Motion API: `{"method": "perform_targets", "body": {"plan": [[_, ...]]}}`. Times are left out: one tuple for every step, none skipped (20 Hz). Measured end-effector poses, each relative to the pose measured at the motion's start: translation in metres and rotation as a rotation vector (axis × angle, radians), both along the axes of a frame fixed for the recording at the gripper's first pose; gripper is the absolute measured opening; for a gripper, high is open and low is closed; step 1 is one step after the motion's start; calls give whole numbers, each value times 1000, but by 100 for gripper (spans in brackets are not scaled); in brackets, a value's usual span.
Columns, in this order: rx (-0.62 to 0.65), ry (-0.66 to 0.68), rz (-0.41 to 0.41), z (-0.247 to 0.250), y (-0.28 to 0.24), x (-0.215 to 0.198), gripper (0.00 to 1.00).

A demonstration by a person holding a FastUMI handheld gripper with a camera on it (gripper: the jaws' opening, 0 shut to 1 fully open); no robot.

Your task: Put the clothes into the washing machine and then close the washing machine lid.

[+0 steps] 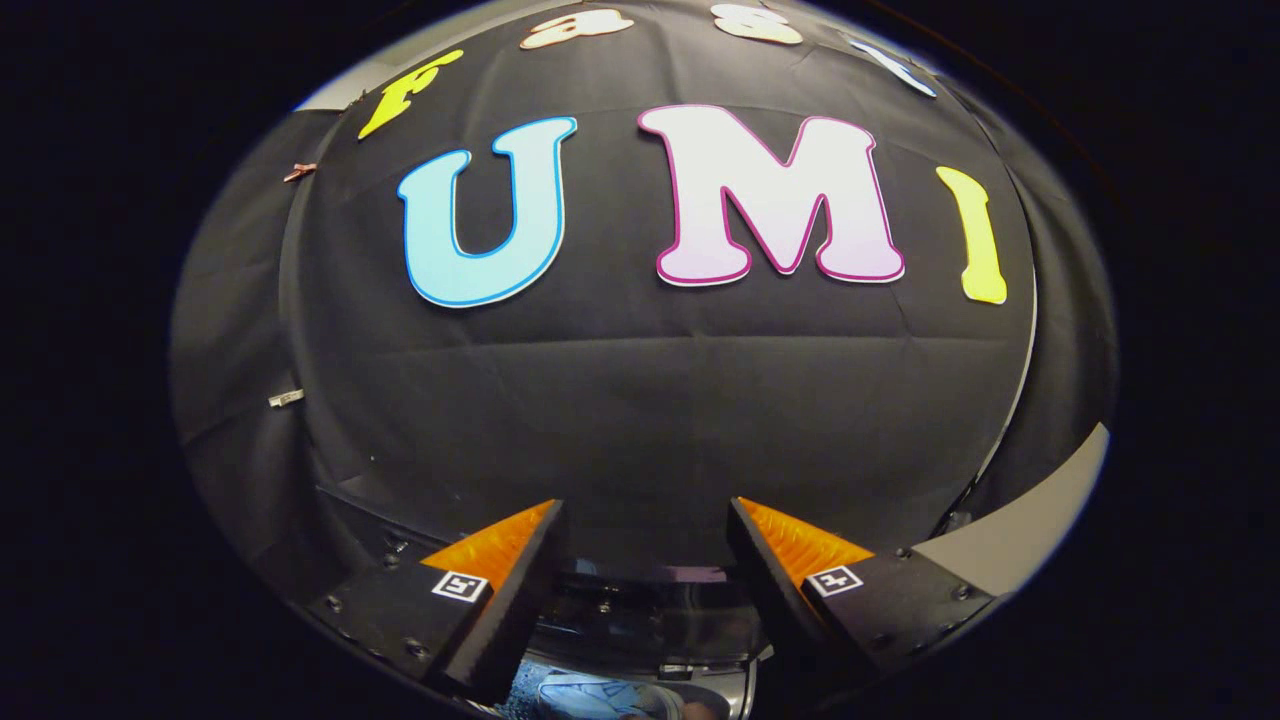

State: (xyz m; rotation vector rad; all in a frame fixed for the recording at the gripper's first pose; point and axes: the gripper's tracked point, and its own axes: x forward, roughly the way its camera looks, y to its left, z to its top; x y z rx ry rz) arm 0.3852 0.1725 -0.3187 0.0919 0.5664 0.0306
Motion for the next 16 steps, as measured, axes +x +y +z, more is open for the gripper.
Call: {"method": "perform_targets", "body": {"plan": [[-2, 9, 5, 0, 0, -1, 99], [-5, 14, 8, -1, 1, -2, 99], [-9, 19, 11, -1, 0, -2, 99], [-10, 21, 12, 0, 0, -4, 100], [-7, 20, 17, 1, 1, -7, 100], [-7, 16, 19, 2, 2, -9, 100], [-11, 20, 19, 3, 1, -12, 100], [-7, 24, 14, 5, 1, -16, 100], [-9, 34, 13, 7, 1, -22, 100], [-13, 42, 12, 9, 2, -28, 100], [-16, 49, 7, 12, 2, -35, 100], [-21, 59, 6, 14, 2, -42, 100], [-27, 65, 5, 16, 4, -49, 100], [-28, 73, 3, 18, 3, -56, 100], [-25, 80, 0, 19, 4, -65, 100], [-24, 88, -4, 20, 5, -73, 100]]}}
